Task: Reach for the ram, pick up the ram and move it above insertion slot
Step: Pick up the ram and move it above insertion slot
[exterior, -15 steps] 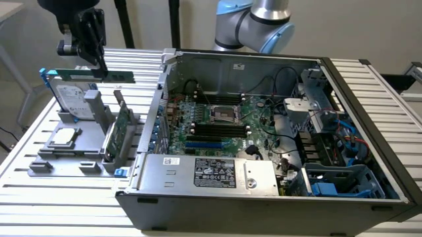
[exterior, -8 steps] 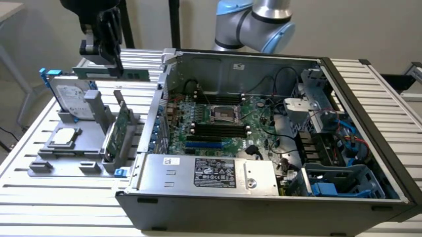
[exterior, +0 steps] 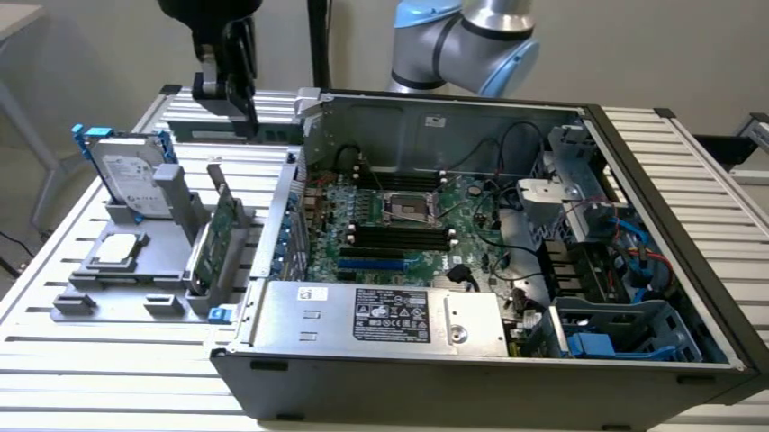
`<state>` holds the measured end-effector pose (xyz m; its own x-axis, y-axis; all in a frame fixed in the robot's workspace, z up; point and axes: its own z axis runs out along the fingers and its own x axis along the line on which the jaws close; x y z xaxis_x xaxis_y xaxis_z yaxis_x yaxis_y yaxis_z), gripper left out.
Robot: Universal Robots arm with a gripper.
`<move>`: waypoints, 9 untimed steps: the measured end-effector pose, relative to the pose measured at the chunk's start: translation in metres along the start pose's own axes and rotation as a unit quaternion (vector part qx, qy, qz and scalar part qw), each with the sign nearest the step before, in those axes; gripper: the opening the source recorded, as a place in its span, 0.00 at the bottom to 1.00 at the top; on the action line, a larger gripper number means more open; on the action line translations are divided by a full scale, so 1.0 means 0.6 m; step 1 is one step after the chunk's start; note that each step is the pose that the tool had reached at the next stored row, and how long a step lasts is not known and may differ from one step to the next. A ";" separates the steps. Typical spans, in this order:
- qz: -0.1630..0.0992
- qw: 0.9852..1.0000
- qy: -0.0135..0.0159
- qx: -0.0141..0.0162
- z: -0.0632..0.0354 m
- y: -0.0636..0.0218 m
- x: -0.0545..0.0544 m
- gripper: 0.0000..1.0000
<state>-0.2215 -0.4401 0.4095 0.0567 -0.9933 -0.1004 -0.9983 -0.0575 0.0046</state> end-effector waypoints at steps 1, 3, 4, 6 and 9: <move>0.000 1.000 -0.001 0.000 0.000 -0.007 0.000 0.13; 0.000 1.000 -0.002 0.000 0.000 -0.021 -0.002 0.13; 0.000 1.000 -0.002 0.000 0.000 -0.029 -0.002 0.13; 0.000 1.000 -0.003 0.000 0.000 -0.044 -0.004 0.13; 0.000 1.000 -0.003 0.000 0.000 -0.067 -0.006 0.13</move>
<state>-0.1817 -0.4340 0.4094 0.0567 -0.9927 -0.1062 -0.9983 -0.0575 0.0046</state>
